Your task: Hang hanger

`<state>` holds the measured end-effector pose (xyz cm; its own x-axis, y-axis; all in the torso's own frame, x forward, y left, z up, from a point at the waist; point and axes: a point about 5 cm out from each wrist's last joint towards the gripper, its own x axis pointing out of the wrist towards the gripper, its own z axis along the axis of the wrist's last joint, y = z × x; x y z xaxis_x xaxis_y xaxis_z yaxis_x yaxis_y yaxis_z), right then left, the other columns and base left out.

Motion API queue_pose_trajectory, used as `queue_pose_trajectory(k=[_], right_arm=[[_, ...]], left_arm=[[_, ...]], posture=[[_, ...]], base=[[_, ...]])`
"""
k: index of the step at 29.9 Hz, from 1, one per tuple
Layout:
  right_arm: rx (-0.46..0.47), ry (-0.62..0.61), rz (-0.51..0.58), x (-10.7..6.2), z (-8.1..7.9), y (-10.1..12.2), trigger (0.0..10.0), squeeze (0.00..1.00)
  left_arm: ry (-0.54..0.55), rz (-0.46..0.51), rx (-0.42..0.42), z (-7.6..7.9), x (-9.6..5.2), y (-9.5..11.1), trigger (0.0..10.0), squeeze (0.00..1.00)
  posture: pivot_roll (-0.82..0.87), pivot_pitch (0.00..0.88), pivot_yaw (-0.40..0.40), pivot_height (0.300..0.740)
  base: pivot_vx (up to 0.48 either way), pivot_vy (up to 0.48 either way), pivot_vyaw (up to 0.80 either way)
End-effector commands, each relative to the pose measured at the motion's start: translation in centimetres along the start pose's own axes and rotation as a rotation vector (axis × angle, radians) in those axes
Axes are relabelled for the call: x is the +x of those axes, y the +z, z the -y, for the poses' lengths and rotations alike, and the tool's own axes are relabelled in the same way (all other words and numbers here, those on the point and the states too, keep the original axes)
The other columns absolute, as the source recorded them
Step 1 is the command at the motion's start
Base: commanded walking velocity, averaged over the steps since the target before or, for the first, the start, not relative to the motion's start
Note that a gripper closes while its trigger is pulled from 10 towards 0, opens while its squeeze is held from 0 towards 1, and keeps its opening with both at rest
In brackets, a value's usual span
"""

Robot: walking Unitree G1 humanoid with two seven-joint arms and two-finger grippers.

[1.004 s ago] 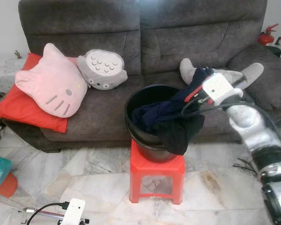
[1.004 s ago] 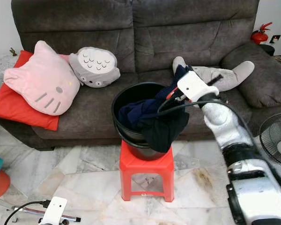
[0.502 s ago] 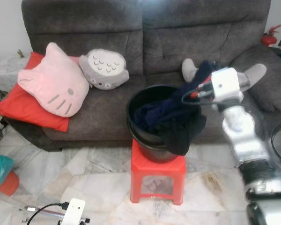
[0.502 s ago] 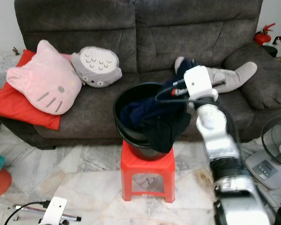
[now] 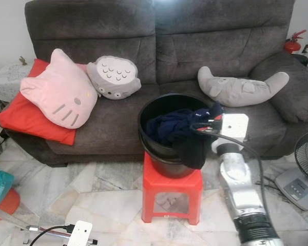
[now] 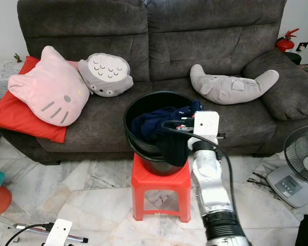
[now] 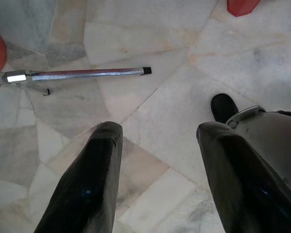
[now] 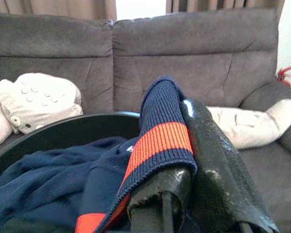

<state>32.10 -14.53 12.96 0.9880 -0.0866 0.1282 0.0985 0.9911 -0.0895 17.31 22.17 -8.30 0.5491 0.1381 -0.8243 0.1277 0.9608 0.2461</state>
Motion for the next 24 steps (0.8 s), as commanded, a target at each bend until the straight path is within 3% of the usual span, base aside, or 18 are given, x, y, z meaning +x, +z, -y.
queue_pose_trajectory(k=[1, 6, 14, 24], right_arm=[[-0.002, 0.009, 0.004, -0.2, -0.6, 0.4, 10.0, 0.00], [0.001, 0.011, -0.013, -0.5, -0.6, 0.1, 10.0, 0.00], [-0.033, -0.032, -0.007, 0.0, 0.8, 0.4, 10.0, 0.00], [-0.047, -0.014, 0.000, 0.1, 0.2, 0.6, 10.0, 0.00]], left_arm=[[0.008, -0.015, 0.022, -0.7, -0.1, -0.6, 10.0, 0.00], [0.010, -0.014, 0.017, -0.6, -0.1, -0.6, 10.0, 0.00], [0.006, -0.007, 0.011, -0.6, -0.1, -0.4, 10.0, 0.00], [0.009, -0.002, 0.005, -0.6, -0.1, -0.2, 10.0, 0.00]], posture=[[-0.14, 0.000, 0.058, 0.740], [-0.13, 0.000, 0.048, 0.740], [-0.13, 0.000, 0.047, 0.740], [-0.11, 0.000, 0.047, 0.740]], base=[[0.000, 0.000, 0.00], [0.000, 0.000, 0.00], [-0.271, 0.000, 0.00], [-0.293, 0.000, 0.00]])
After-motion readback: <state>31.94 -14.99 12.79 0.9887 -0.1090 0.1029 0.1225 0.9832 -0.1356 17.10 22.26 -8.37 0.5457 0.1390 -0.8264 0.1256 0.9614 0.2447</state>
